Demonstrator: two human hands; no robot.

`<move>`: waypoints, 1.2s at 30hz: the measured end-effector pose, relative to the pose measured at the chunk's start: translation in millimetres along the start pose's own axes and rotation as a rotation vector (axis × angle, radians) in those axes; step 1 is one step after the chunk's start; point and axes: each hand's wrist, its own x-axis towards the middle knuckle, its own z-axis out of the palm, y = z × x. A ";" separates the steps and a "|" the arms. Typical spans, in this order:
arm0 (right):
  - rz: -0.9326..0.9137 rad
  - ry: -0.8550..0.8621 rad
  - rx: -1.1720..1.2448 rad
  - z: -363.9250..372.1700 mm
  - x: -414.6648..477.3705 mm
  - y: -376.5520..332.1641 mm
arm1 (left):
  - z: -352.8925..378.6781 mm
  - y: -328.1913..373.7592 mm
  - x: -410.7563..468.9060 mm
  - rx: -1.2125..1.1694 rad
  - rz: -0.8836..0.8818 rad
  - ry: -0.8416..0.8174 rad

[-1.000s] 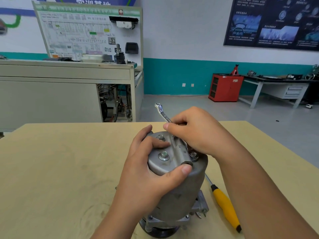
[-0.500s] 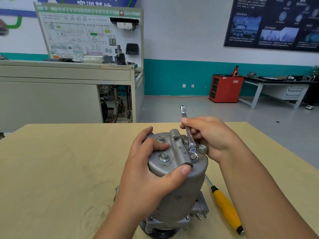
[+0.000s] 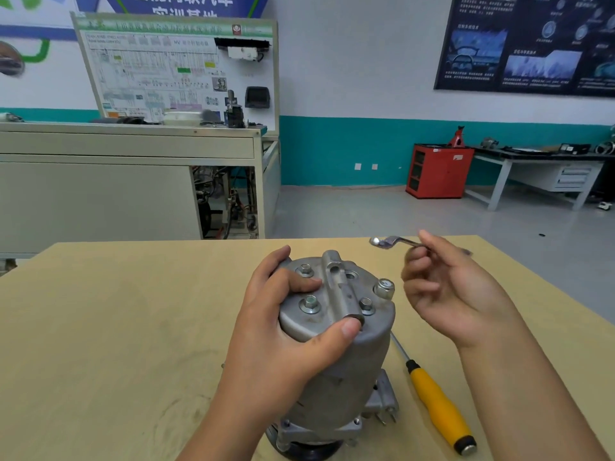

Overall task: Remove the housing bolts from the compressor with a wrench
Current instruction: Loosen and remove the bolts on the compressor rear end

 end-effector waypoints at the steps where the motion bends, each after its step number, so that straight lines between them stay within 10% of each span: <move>1: -0.068 0.015 0.004 -1.1 -9.9 1.2 | 0.4 -0.3 0.1 0.000 -0.001 0.005; 9: -0.780 0.064 -0.336 5.0 -61.9 36.7 | 6.6 2.0 -2.2 0.013 0.002 0.062; 36: -1.165 0.100 -1.114 8.1 -91.7 57.9 | 6.6 6.3 -3.9 0.031 0.019 0.060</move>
